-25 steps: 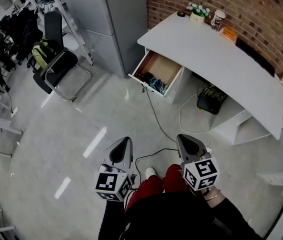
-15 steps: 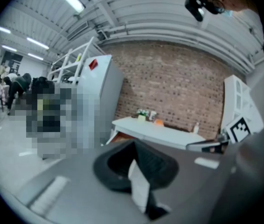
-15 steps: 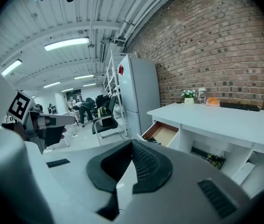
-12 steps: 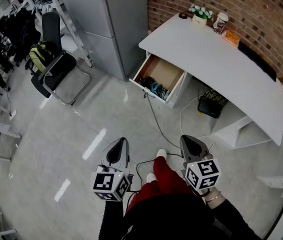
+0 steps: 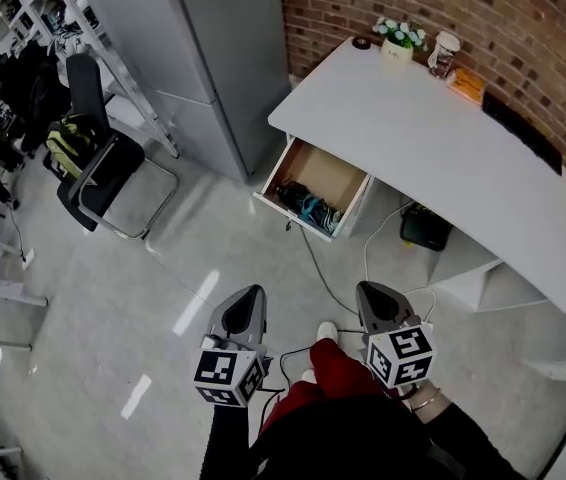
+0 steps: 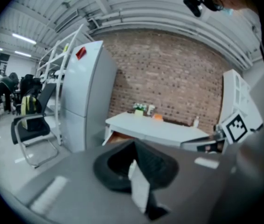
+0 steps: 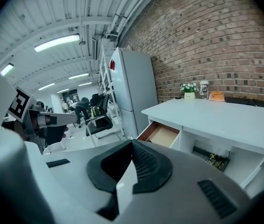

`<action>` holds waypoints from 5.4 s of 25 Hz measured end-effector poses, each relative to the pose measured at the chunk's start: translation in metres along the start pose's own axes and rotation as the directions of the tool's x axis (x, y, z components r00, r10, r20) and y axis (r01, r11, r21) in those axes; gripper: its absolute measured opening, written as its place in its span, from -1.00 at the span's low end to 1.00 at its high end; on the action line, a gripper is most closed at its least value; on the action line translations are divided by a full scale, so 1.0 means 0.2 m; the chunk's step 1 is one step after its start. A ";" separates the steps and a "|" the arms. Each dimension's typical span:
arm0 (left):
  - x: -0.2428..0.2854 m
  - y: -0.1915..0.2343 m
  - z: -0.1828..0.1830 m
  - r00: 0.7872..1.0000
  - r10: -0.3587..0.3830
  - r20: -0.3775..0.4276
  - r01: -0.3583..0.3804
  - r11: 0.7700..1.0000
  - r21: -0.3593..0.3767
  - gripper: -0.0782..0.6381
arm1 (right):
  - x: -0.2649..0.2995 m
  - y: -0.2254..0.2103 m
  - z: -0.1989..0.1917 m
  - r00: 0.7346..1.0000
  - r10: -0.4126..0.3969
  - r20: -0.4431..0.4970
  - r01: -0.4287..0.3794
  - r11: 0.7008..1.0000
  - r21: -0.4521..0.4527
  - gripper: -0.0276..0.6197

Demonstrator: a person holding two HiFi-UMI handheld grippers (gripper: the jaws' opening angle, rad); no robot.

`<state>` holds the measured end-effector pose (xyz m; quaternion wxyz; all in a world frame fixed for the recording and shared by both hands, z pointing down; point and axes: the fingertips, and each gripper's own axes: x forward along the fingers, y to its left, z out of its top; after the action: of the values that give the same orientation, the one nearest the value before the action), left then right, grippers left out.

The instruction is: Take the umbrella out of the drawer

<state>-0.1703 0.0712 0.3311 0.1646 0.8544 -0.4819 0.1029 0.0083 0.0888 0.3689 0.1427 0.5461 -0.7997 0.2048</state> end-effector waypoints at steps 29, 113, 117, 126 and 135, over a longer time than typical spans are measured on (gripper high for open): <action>1.07 0.12 0.38 0.940 -0.274 -0.202 0.327 0.892 0.312 -0.62 | 0.45 -0.48 0.29 0.981 -0.195 0.002 0.192 0.967 0.169 -0.92; 2.32 0.44 -1.50 0.146 0.086 -0.986 0.958 -0.260 0.119 0.03 | 1.55 -0.27 -0.83 0.833 -0.377 -0.405 0.553 0.607 0.571 -0.92; 2.32 0.45 -1.51 0.107 0.125 -0.986 0.972 -0.220 0.077 0.04 | 1.56 -0.27 -0.84 0.832 -0.371 -0.413 0.554 0.603 0.574 -0.92; 2.31 0.43 -1.48 0.212 0.096 -0.973 0.941 -0.289 0.176 -0.08 | 1.57 -0.27 -0.81 0.831 -0.369 -0.417 0.555 0.604 0.572 -0.92; 2.29 0.41 -1.34 0.325 -0.020 -0.946 0.911 -0.261 0.319 -0.11 | 1.55 -0.27 -0.75 0.830 -0.381 -0.408 0.556 0.620 0.553 -0.92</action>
<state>-0.0101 -0.2284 0.7476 -0.2519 0.7216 0.2810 0.5804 -0.0522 -0.1083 0.6494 0.0923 0.7205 -0.4799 0.4920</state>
